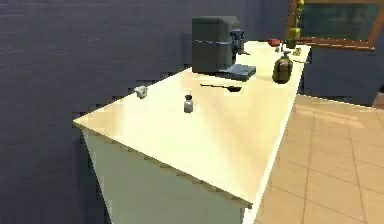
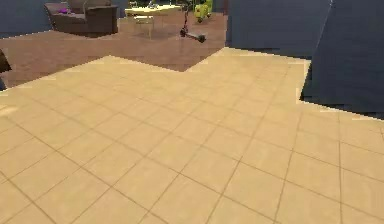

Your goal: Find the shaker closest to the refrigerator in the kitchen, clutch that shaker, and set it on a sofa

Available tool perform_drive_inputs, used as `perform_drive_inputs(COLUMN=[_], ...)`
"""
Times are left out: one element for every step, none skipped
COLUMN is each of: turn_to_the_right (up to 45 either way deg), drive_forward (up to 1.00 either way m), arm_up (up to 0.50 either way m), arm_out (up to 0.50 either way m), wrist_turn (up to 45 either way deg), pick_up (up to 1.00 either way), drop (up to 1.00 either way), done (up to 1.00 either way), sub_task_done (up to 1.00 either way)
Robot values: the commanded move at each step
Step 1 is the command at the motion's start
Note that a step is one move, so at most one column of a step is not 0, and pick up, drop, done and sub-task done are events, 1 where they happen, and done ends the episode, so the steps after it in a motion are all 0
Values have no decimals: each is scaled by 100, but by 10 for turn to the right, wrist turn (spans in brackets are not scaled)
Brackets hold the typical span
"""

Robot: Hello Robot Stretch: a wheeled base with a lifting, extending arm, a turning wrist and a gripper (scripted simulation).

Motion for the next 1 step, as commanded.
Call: perform_drive_inputs(turn_to_the_right=[450], drive_forward=[0], arm_up=[0], arm_out=[0], wrist_turn=[0], pick_up=[0], drop=[0], done=[0], sub_task_done=[0])
